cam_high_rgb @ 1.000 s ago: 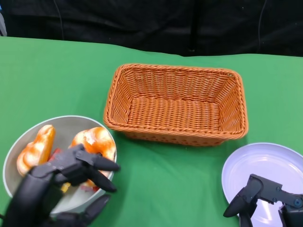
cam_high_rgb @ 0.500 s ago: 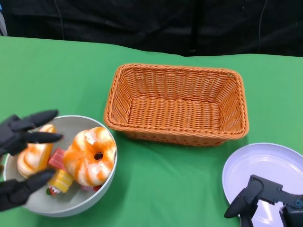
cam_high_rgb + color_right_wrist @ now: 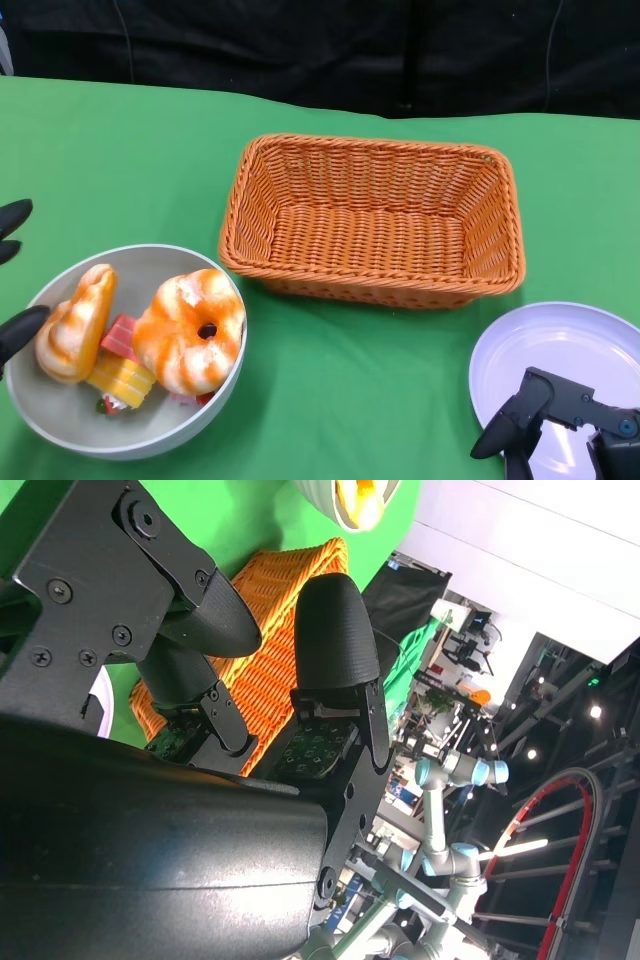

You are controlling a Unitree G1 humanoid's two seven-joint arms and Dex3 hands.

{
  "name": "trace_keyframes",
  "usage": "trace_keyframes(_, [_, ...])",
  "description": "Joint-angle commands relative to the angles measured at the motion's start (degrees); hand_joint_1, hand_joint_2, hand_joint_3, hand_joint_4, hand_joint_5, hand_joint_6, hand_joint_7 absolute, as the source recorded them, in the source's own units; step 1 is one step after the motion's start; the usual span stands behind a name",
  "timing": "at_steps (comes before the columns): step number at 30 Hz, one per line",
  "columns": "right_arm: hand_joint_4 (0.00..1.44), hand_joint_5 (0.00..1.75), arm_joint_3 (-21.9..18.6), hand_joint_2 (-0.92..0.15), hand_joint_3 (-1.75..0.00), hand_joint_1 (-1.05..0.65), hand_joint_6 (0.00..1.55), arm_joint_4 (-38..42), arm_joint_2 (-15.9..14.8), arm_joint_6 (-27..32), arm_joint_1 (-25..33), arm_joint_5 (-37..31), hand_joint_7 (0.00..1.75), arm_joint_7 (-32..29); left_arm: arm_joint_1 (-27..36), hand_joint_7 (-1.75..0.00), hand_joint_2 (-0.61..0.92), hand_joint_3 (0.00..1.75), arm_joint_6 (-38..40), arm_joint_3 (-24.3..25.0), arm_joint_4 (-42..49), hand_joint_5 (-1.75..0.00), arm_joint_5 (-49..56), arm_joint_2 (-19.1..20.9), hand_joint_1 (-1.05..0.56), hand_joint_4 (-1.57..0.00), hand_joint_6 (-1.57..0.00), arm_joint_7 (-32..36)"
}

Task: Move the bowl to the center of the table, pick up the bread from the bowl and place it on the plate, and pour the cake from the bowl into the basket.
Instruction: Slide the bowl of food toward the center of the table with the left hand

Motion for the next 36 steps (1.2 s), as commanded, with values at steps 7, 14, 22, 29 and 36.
trace_keyframes(7, [0.95,1.72,0.36,-0.10,-1.75,0.02,0.89,-0.98,-0.53,-1.36,0.73,-0.36,1.34,0.32,-3.20,-0.06,0.92,0.43,17.26,-3.62,-1.09,-0.49,8.83,3.30,-0.59,0.00,-0.18,4.04])
trace_keyframes(14, [0.94,1.72,0.31,-0.11,-1.75,0.02,0.89,-1.05,-0.61,-1.72,0.93,0.04,1.35,0.46,-6.46,-0.01,0.92,0.53,30.89,-6.36,-0.04,-0.28,7.01,4.45,-0.57,0.00,-0.12,-0.93])
trace_keyframes(22, [0.94,1.70,0.25,-0.11,-1.75,0.03,0.88,-2.02,-0.71,-1.21,1.55,0.08,1.36,0.85,-14.55,0.00,0.92,0.64,46.44,-6.81,9.53,-0.01,-1.58,4.65,-0.61,0.00,-0.01,-9.42])
trace_keyframes(29, [0.94,1.70,0.27,-0.11,-1.75,0.04,0.88,-2.63,-0.50,-1.19,1.65,-0.31,1.36,0.94,-22.64,0.00,0.92,0.69,61.82,-1.84,18.87,0.00,-14.80,4.64,-0.61,0.00,0.00,-15.49])
trace_keyframes(36, [0.94,1.70,0.54,-0.11,-1.75,0.04,0.88,-3.29,-0.29,-0.61,1.51,-0.44,1.36,0.94,-24.15,0.00,0.92,0.76,71.84,-0.31,18.05,0.00,-22.03,5.13,-0.63,0.00,0.00,-18.17])
